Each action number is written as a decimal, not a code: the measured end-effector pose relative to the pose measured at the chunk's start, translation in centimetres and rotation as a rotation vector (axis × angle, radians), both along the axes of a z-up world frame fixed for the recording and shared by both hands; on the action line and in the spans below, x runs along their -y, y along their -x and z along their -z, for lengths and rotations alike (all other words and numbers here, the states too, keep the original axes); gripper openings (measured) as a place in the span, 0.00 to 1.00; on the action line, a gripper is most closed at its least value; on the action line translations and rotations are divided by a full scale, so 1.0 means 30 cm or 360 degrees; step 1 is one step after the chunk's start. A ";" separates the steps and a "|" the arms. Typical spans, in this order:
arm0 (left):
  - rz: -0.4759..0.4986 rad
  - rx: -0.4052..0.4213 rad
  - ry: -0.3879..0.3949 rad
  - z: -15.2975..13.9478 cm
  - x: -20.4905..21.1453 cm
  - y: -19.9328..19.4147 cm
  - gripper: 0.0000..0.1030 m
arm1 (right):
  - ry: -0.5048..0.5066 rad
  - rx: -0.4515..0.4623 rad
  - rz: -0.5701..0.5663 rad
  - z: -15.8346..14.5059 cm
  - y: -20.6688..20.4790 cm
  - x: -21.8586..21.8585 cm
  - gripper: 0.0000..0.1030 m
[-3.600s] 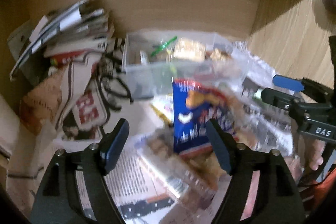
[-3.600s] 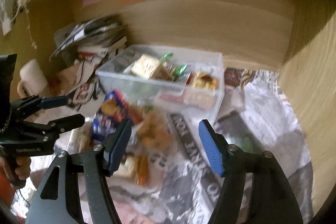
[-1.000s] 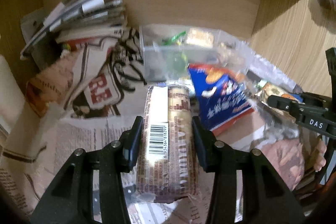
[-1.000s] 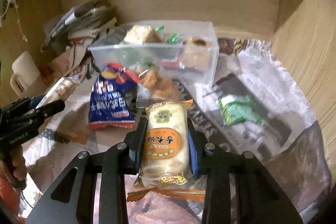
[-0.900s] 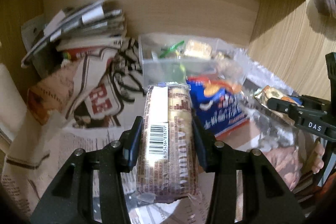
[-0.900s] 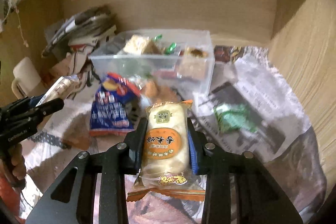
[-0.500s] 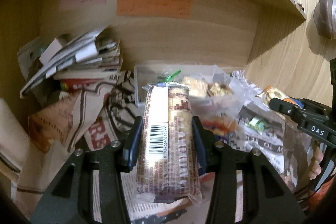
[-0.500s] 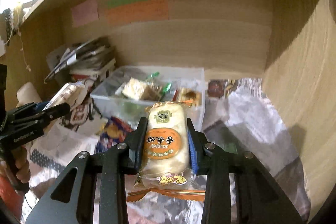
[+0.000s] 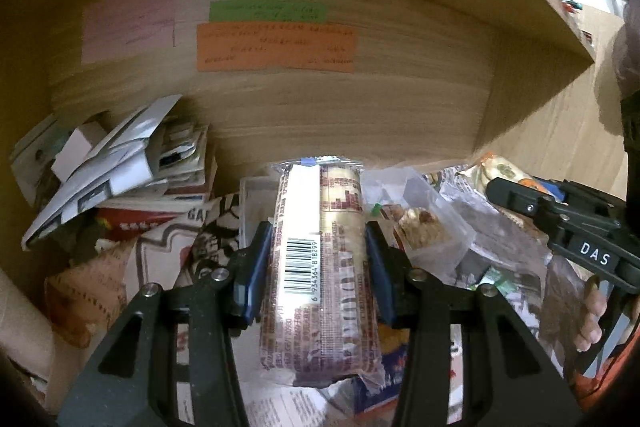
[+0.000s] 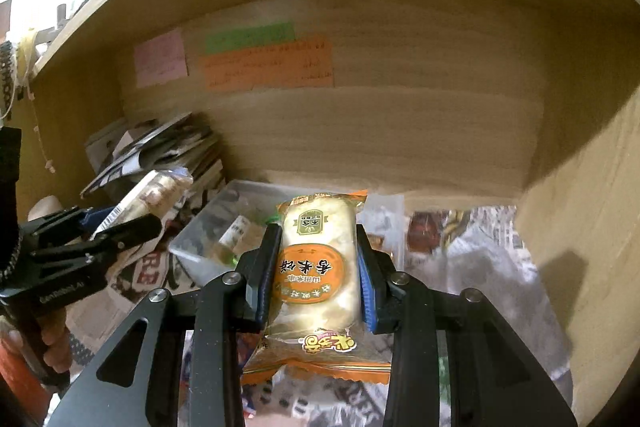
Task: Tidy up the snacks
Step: 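Lower the biscuit roll into the box with left while right releases the bun there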
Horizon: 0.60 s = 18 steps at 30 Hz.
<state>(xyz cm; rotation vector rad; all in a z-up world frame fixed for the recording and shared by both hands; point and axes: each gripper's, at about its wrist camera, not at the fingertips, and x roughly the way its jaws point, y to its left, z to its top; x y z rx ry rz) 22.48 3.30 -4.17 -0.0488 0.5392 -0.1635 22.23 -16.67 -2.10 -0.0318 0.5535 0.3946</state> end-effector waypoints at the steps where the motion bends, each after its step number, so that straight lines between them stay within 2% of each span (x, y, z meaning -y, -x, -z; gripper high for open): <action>1: 0.0008 -0.0005 0.0006 0.000 0.001 -0.019 0.44 | 0.0001 -0.0001 0.0002 0.000 -0.013 -0.002 0.30; 11: 0.0012 -0.0092 0.0002 0.038 0.002 -0.162 0.44 | 0.0077 -0.0065 0.0030 0.042 -0.147 -0.037 0.30; 18: -0.0010 -0.0175 -0.0016 0.099 -0.004 -0.279 0.44 | 0.0159 -0.0154 0.0035 0.110 -0.231 -0.073 0.30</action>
